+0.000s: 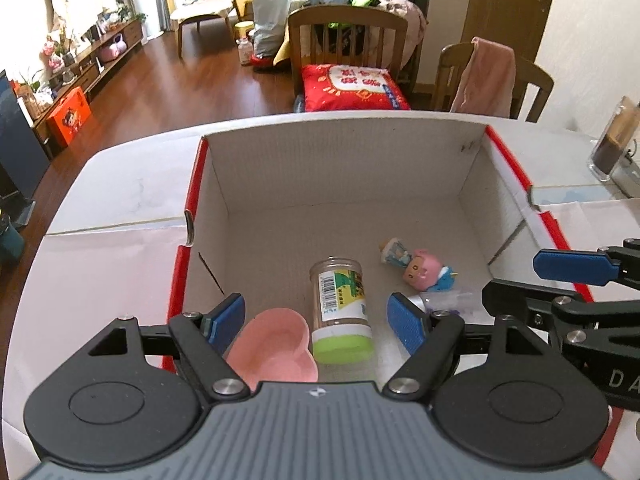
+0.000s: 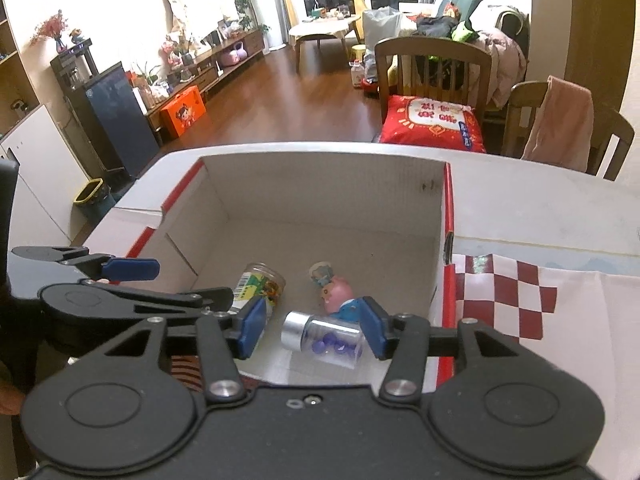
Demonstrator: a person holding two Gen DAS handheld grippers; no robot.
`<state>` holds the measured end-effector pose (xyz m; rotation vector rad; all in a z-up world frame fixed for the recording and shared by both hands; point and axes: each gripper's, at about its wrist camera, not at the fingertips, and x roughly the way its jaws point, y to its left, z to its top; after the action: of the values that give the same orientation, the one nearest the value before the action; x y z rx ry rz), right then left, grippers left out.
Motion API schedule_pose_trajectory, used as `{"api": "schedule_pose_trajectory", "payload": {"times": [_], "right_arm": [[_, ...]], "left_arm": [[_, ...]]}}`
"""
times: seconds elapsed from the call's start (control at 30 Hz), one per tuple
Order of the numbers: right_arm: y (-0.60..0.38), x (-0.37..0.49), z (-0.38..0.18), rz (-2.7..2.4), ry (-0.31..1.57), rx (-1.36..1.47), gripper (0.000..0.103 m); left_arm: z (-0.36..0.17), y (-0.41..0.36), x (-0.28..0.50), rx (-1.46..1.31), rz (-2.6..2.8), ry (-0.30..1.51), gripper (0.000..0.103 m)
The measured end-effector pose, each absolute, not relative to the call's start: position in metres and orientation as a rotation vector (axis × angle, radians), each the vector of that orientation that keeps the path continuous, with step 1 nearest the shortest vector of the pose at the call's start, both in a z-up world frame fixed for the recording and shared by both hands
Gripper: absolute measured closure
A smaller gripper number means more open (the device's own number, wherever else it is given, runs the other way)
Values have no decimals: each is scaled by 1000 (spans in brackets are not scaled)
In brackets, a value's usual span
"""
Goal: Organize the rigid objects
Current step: 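Lift both tools out of the box back toward the remaining pile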
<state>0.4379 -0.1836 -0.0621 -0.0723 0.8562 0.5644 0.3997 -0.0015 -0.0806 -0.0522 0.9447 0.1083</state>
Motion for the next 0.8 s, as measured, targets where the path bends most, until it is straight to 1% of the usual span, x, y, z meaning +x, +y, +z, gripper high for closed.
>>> {"api": "schedule_pose_trajectory", "payload": {"times": [0.4, 0.5, 0.6, 0.8], "right_arm": [[-191, 389, -32, 555, 781, -59, 39], [-192, 374, -26, 558, 764, -59, 38], [-193, 357, -21, 565, 745, -56, 31], [-202, 327, -17, 557, 718, -37, 22]], "left_arm": [[-46, 0, 350, -70, 55, 864, 25], [-39, 0, 335, -76, 40, 847, 25], [-32, 0, 322, -73, 24, 830, 25], [-23, 0, 294, -57, -1, 803, 25]]}}
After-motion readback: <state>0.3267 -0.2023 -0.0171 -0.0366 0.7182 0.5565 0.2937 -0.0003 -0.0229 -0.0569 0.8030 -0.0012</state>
